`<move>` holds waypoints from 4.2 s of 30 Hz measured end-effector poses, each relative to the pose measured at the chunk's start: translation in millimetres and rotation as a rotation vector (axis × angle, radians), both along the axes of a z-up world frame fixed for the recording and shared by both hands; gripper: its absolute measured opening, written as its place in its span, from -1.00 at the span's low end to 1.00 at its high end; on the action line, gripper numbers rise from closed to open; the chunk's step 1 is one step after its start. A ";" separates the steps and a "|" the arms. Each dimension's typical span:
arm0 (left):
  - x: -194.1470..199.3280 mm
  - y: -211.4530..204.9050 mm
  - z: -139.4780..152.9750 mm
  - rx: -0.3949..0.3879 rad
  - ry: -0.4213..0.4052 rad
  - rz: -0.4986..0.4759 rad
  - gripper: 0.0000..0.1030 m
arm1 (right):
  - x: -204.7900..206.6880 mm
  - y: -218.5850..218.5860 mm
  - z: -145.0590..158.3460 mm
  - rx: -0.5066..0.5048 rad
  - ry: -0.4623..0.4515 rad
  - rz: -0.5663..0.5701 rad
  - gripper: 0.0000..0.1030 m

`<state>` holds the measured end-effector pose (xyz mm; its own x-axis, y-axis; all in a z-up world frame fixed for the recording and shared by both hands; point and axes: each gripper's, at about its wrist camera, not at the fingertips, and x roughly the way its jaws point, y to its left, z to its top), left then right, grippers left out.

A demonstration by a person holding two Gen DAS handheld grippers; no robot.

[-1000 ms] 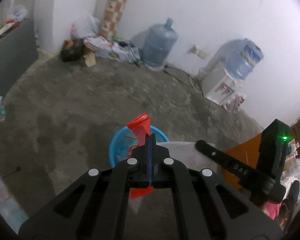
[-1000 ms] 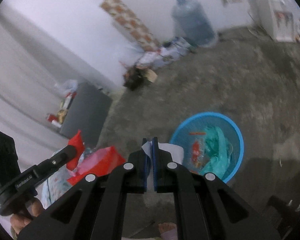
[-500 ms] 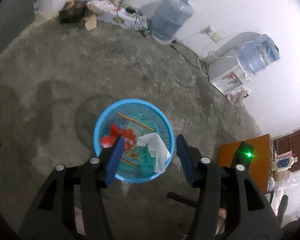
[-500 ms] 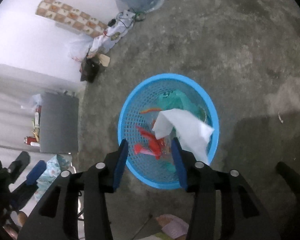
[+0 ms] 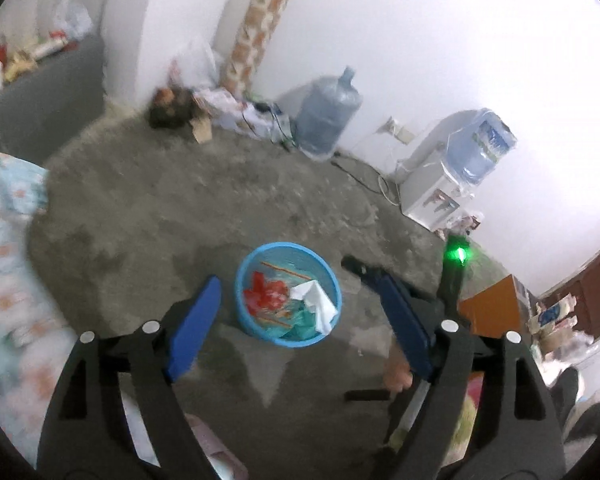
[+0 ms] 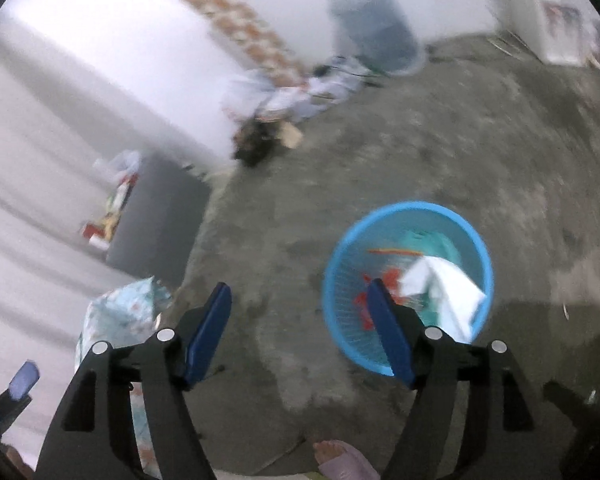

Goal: Collect trash
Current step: 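Move both tools back to the bed, then grasp the blue-label plastic bottle with the right tool while the left grasps the medicine box, then lift the bottle with the right tool while the left lifts the box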

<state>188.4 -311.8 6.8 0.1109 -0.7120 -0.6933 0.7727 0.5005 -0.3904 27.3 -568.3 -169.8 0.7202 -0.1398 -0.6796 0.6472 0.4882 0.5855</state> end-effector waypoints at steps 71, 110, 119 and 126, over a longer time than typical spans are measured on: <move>-0.5 473.7 -52.6 -0.283 0.224 0.975 -0.10 | 191.4 497.3 148.6 -0.253 -0.077 1.645 0.11; 21.4 446.7 -37.2 -0.237 0.140 0.977 -0.34 | 279.0 501.3 99.3 -0.450 0.321 1.504 0.04; 9.3 386.6 -30.0 -0.223 0.137 0.785 -0.34 | 185.2 411.3 94.3 -0.279 0.298 1.288 0.00; -2.8 342.4 -24.8 -0.207 0.125 0.647 -0.34 | 126.8 363.2 84.9 -0.129 0.248 1.105 0.00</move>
